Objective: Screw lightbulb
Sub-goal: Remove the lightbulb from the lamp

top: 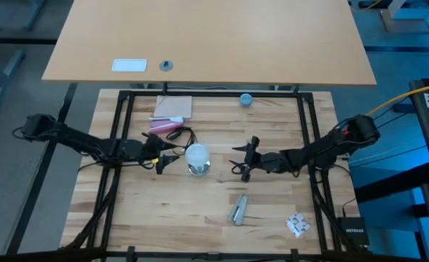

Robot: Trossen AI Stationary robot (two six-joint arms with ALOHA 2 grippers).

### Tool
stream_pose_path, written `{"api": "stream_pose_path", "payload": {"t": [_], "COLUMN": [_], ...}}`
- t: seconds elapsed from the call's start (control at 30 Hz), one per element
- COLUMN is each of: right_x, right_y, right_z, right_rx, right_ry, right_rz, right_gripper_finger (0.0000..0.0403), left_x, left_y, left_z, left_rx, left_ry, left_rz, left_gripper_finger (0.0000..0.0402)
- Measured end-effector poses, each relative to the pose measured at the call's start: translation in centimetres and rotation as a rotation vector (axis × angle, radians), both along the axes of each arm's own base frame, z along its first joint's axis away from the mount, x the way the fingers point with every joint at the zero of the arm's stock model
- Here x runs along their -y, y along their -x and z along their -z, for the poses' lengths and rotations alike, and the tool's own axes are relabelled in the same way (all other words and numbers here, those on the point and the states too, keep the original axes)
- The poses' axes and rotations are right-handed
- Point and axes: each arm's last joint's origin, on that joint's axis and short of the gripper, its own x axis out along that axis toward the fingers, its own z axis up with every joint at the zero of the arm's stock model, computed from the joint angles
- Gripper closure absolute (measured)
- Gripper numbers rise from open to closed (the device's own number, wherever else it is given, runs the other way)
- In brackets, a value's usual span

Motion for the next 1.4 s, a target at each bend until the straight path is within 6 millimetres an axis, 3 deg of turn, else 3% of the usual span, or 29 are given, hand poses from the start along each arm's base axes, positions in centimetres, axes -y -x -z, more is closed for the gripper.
{"api": "stream_pose_path", "payload": {"t": [0.8, 1.2, 1.4], "right_x": [-2.3, -1.1, -1.0], "right_y": [-9.6, -10.5, -10.5], "right_z": [3.7, 5.5, 5.6], "right_rx": [-0.081, -0.095, -0.099], "right_ry": [0.005, -0.114, -0.130], "right_rz": [-0.043, -0.012, -0.014], "right_gripper_finger": [0.0155, 0.0155, 0.0155], "left_x": [0.9, 1.5, 1.6], "left_y": [-4.4, -8.4, -9.4], "left_z": [2.8, 3.2, 3.2], "left_rx": [0.042, 0.001, -0.002], "left_ry": [-0.111, -0.212, -0.229], "left_rz": [0.130, 0.164, 0.161], "left_gripper_finger": [0.0119, 0.0119, 0.0119]}}
